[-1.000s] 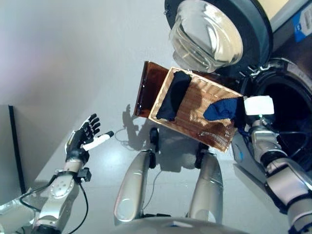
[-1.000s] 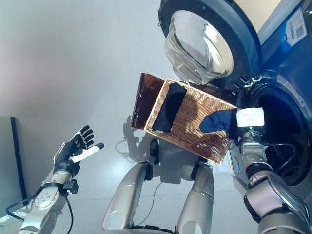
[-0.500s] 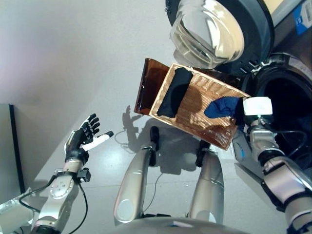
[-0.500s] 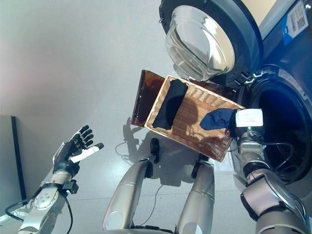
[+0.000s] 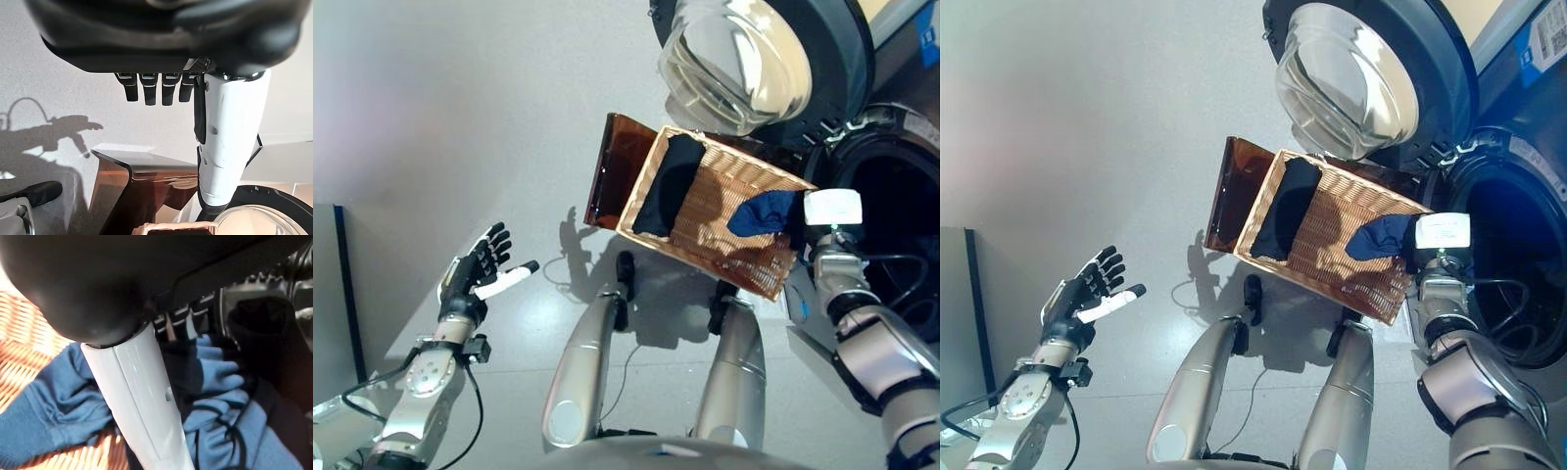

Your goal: Pick up the clothes and place them into the washing machine

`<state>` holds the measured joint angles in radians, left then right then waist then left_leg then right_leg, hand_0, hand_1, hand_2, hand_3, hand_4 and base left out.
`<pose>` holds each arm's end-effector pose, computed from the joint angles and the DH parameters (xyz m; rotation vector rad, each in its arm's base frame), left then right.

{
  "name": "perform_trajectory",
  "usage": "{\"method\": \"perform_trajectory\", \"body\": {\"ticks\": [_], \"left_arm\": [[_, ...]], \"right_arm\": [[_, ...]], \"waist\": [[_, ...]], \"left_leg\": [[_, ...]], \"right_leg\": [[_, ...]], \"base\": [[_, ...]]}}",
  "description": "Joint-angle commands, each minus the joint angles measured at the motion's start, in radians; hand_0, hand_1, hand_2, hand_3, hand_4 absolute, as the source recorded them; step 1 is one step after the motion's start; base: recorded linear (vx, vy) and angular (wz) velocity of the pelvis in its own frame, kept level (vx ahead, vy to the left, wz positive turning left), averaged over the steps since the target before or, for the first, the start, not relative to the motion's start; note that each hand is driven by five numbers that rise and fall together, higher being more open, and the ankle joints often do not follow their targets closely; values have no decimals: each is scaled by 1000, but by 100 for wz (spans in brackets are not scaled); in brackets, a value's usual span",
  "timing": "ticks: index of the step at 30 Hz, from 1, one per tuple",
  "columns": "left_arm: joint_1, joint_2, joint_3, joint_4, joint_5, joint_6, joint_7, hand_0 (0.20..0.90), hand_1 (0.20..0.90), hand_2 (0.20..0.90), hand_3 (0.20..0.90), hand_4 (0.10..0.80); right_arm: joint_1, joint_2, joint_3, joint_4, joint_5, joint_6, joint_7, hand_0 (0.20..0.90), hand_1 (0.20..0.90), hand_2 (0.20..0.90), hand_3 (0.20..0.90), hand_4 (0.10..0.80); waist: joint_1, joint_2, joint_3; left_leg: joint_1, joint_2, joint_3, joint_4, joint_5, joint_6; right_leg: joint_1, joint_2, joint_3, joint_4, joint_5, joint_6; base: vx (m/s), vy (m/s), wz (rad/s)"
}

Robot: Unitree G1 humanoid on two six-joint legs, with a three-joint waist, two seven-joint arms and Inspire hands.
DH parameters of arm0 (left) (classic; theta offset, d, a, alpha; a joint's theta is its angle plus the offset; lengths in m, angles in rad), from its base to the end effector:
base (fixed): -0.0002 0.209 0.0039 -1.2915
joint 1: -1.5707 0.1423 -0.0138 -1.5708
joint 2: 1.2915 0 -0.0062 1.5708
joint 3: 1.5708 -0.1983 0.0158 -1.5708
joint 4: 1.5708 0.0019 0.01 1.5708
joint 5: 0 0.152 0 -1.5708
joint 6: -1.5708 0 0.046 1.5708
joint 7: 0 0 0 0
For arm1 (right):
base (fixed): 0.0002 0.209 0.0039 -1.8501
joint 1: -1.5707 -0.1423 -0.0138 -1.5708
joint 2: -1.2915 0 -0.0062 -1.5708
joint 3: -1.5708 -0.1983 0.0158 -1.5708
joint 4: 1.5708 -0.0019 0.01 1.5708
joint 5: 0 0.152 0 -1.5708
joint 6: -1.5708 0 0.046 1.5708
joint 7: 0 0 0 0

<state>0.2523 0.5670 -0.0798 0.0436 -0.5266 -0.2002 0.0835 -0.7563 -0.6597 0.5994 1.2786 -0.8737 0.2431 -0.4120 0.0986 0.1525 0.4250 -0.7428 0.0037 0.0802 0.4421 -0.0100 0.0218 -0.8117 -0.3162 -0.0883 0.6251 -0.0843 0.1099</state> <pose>0.1559 0.2619 0.0120 0.0404 0.1209 0.0989 0.3051 -0.3285 0.0502 -2.0040 0.4410 -0.2783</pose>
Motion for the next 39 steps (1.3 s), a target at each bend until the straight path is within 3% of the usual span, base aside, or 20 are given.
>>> {"method": "perform_trajectory", "body": {"ticks": [1,21,23,24,25,30,34,39], "left_arm": [[80,51,115,-73,11,-61,3,900,900,900,900,800],[94,58,149,-88,22,-50,13,900,900,900,900,800],[96,54,150,-83,21,-49,19,900,900,900,900,800],[95,48,153,-67,20,-48,24,900,900,900,900,800],[94,50,152,-67,20,-48,24,900,900,900,900,800],[87,38,135,-24,15,-40,30,900,900,900,900,800],[76,24,114,22,20,-27,37,900,900,900,900,800],[59,-2,89,33,32,-17,47,900,900,900,900,800]], "right_arm": [[-17,-9,27,33,16,41,24,200,200,200,200,300],[-11,-43,-60,-3,94,72,-24,200,200,200,200,300],[2,-43,-133,-28,201,50,-71,200,200,200,200,300],[22,-33,-222,-55,354,4,-126,200,200,200,200,300],[25,-33,-223,-55,355,3,-127,200,200,200,200,300],[77,10,-436,-82,740,-146,-186,200,200,200,200,300],[106,68,-616,-105,1118,-293,-189,200,200,200,200,300],[146,112,-768,-134,1447,-417,-129,200,200,200,200,300]], "waist": [[-2,35,-40],[-11,25,-51],[-15,20,-53],[-24,15,-57],[-22,15,-56],[-35,4,-69],[-38,-3,-77],[-43,5,-73]], "left_leg": [[-24,92,-84,-26,39,-128],[4,99,-83,-22,31,-132],[23,100,-80,-38,35,-132],[36,101,-79,-49,37,-132],[37,101,-79,-49,37,-132],[84,105,-80,-92,44,-134],[131,102,-80,-119,44,-133],[157,98,-79,-116,35,-133]], "right_leg": [[-18,-43,71,-46,104,54],[5,-38,71,-37,97,55],[23,-34,69,-52,102,56],[38,-31,68,-67,107,57],[39,-31,68,-68,107,57],[90,-27,59,-105,108,63],[129,-26,57,-125,102,68],[149,-33,63,-119,82,72]], "base": [[0,0,0],[0,0,0],[33,-2,-3],[0,0,0],[33,-7,-3],[47,-11,-5],[65,-8,-6],[25,2,-7]]}}
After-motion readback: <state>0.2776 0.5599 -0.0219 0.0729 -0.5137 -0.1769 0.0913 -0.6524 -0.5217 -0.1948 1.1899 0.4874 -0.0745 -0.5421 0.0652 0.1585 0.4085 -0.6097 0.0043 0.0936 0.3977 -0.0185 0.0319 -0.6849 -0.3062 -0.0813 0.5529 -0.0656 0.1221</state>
